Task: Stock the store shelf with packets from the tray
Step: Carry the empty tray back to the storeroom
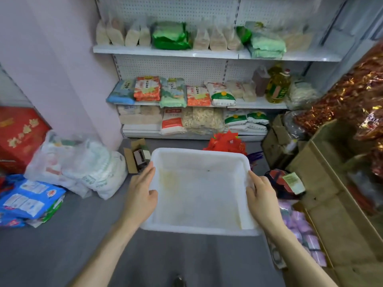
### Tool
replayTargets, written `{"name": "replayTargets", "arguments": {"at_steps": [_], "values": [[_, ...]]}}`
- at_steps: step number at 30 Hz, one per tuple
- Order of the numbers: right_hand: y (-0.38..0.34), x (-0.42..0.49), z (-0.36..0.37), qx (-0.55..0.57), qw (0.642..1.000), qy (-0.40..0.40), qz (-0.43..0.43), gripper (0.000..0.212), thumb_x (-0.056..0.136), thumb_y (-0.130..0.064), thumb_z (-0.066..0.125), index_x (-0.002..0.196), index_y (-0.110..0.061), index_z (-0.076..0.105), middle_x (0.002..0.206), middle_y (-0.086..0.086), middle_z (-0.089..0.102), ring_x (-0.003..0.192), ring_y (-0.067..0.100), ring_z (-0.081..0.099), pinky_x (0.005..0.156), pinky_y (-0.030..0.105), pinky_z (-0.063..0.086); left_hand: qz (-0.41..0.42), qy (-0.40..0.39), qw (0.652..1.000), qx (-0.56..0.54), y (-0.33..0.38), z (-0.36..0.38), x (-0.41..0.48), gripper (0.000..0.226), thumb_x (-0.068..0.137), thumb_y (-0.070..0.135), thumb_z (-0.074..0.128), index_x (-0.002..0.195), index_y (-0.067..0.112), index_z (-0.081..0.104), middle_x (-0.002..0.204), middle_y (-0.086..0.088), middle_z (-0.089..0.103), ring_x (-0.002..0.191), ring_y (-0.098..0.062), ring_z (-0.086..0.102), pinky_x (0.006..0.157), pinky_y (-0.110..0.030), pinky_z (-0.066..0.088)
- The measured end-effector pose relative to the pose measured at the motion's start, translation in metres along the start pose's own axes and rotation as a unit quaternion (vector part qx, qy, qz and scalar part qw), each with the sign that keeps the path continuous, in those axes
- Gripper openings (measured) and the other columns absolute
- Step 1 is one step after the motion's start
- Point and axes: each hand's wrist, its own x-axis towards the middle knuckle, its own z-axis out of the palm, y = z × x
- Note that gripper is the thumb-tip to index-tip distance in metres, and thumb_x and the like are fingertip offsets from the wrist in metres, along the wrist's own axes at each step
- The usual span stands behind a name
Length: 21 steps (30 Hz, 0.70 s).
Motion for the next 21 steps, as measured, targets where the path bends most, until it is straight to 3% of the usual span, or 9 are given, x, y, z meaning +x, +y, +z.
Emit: {"name": "replayTargets", "arguments": {"at_steps": [2, 5, 8, 12, 14, 17, 21], "values": [[0.008, 0.043, 0.011, -0.005, 1.0, -0.012, 0.018, 0.054, 0.098, -0.008, 0.051, 0.15, -0.021, 0.049, 0.104, 0.001, 0.051, 0.091, 0.019, 0.052, 0.074, 0.036, 0.042, -0.004, -0.012, 1.0, 0.013, -0.004, 0.009, 0.048, 0.077, 0.081, -0.016, 0.054, 0.155, 0.005, 0.046, 0.166, 0.007, 0.034, 0.134, -0.029, 0.044, 0.115, -0.037, 0.038], [0.021, 0.101, 0.027, -0.003, 0.999, -0.018, 0.031, 0.058, 0.099, -0.011, 0.051, 0.155, -0.023, 0.044, 0.113, 0.001, 0.053, 0.098, 0.018, 0.054, 0.078, 0.033, 0.04, 0.001, -0.044, 0.999, 0.021, -0.014, 0.027, 0.106, 0.078, 0.085, -0.011, 0.054, 0.158, 0.01, 0.04, 0.168, 0.015, 0.026, 0.141, -0.022, 0.038, 0.116, -0.029, 0.032], [0.038, 0.157, 0.047, -0.008, 0.998, -0.046, 0.05, 0.058, 0.1, -0.013, 0.05, 0.157, -0.021, 0.041, 0.122, 0.001, 0.053, 0.105, 0.022, 0.057, 0.084, 0.038, 0.047, -0.014, -0.079, 0.996, 0.027, -0.029, 0.054, 0.157, 0.076, 0.089, -0.01, 0.053, 0.16, 0.01, 0.036, 0.171, 0.014, 0.02, 0.149, -0.02, 0.033, 0.119, -0.032, 0.035], [0.056, 0.208, 0.076, -0.004, 0.995, -0.082, 0.055, 0.061, 0.099, -0.013, 0.049, 0.158, -0.024, 0.038, 0.123, -0.001, 0.053, 0.103, 0.019, 0.056, 0.084, 0.039, 0.047, -0.01, -0.098, 0.993, 0.06, -0.043, 0.085, 0.203, 0.075, 0.085, -0.016, 0.049, 0.157, 0.003, 0.039, 0.171, 0.002, 0.022, 0.151, -0.026, 0.033, 0.119, -0.031, 0.032], [0.076, 0.25, 0.103, 0.011, 0.988, -0.144, 0.063, 0.063, 0.096, -0.014, 0.047, 0.154, -0.037, 0.037, 0.117, -0.005, 0.053, 0.097, 0.014, 0.054, 0.081, 0.037, 0.045, -0.069, -0.106, 0.991, 0.05, -0.057, 0.117, 0.233, 0.076, 0.082, -0.022, 0.047, 0.155, -0.003, 0.039, 0.171, -0.007, 0.022, 0.151, -0.033, 0.034, 0.12, -0.034, 0.03], [0.082, 0.276, 0.121, 0.035, 0.978, -0.191, 0.078, 0.055, 0.088, -0.028, 0.042, 0.132, -0.06, 0.034, 0.105, -0.015, 0.051, 0.09, 0.005, 0.052, 0.077, 0.038, 0.045, -0.082, -0.137, 0.986, 0.05, -0.075, 0.14, 0.246, 0.08, 0.081, -0.025, 0.044, 0.157, -0.006, 0.032, 0.172, -0.013, 0.017, 0.152, -0.037, 0.031, 0.123, -0.038, 0.028], [0.107, 0.312, 0.16, 0.032, 0.962, -0.248, 0.108, 0.056, 0.093, -0.024, 0.043, 0.141, -0.052, 0.038, 0.113, -0.007, 0.059, 0.102, 0.015, 0.058, 0.088, 0.042, 0.05, -0.114, -0.171, 0.978, 0.045, -0.11, 0.177, 0.27, 0.079, 0.087, -0.022, 0.045, 0.161, -0.004, 0.02, 0.173, -0.013, 0.007, 0.158, -0.033, 0.018, 0.123, -0.025, 0.016]]}}
